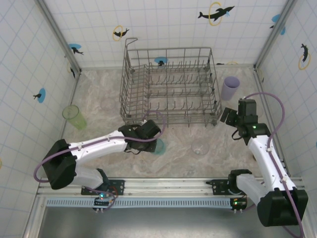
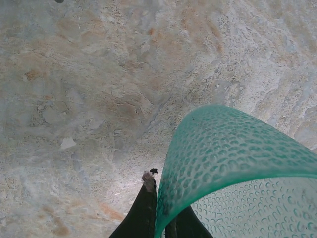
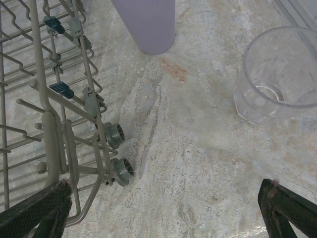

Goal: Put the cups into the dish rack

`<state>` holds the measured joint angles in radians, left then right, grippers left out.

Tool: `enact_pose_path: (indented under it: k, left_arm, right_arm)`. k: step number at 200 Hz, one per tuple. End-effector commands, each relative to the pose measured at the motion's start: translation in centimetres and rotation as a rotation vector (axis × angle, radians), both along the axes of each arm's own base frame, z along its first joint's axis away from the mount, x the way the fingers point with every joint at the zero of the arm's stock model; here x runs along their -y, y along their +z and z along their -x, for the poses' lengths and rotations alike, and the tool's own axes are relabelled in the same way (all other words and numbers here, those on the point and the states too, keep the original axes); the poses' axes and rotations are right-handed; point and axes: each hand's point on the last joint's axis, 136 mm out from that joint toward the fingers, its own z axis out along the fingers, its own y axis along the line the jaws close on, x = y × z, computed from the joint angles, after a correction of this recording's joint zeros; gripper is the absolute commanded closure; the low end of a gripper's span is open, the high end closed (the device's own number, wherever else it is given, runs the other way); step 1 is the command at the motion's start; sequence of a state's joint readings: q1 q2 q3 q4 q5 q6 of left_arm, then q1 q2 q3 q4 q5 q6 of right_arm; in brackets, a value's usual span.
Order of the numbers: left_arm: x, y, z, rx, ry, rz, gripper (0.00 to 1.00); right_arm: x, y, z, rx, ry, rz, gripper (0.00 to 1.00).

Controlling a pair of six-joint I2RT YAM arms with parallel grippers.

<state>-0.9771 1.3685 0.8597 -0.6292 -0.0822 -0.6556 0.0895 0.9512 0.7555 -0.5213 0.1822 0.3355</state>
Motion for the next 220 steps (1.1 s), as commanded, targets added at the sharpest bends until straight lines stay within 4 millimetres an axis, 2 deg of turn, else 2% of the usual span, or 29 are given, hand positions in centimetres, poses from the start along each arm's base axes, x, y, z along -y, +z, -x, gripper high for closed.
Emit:
enact_pose_path:
  k: [1,28,32,74,128,162,190,220]
  left_arm:
    - [0.2,1.0,0.4,-0.021,-0.015,-0.013,1.00]
    - [0.6,2.7,0.3,-0.019,-0.021,0.003,1.00]
    - [1.4,3.9,-0.1,-0.003,-0.023,0.032,1.00]
    - [4.6,9.3,-0.9,0.027,-0.064,0.165,1.00]
    - [8.1,16.2,-2.9,0.103,-0.142,0.243,1.00]
    - [10.8,20.2,-4.3,0.160,-0.186,0.322,1.00]
    - [12.6,22.5,-6.2,0.188,-0.213,0.384,1.00]
    - [13.4,24.1,-9.5,0.210,-0.212,0.459,1.00]
  right_arm:
    - [0.0,-0.1,0.2,0.015,0.007,-0.007,0.00]
    - [-0.4,-0.3,0.1,0.017,0.021,-0.027,0.00]
    - [-0.5,-0.4,0.1,0.018,0.024,-0.030,0.00]
    - [-0.8,0.2,-0.2,0.036,0.043,-0.054,0.00]
    - [-1.8,2.9,-1.0,0.104,0.089,-0.115,0.00]
    - [-2.7,5.3,-1.8,0.154,0.125,-0.170,0.00]
    - [-3.8,8.0,-2.8,0.226,0.172,-0.242,0.00]
    - [-5.3,10.0,-3.9,0.285,0.230,-0.332,0.00]
